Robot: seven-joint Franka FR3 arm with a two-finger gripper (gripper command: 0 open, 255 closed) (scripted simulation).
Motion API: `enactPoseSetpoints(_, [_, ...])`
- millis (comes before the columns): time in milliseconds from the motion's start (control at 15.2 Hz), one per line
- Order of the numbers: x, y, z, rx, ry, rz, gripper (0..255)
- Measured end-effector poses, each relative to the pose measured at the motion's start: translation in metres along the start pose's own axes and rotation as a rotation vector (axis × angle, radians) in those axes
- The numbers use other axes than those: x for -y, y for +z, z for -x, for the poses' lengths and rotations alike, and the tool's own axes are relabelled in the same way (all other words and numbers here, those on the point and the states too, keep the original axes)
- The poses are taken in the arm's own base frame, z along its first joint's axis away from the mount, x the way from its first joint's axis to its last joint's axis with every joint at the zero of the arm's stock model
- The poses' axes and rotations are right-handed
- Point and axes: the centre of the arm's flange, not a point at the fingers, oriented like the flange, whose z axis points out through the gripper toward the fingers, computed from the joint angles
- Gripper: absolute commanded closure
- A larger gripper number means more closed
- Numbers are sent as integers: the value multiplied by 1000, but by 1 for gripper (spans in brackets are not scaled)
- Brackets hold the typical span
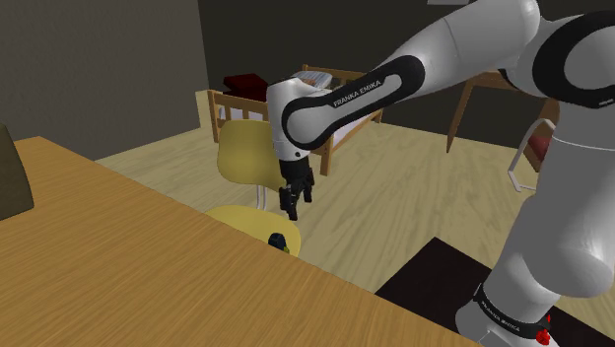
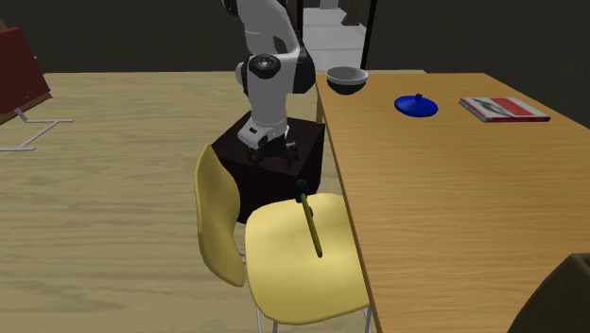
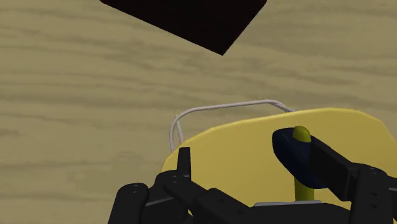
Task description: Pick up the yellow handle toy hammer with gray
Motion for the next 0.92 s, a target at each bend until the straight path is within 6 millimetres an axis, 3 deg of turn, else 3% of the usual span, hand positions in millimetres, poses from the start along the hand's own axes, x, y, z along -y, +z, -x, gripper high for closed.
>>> enactPoseSetpoints(528, [63,25,-81,-15,-88,7,0])
enactPoseSetpoints(924, [101,42,-125,-25,-140,12,0])
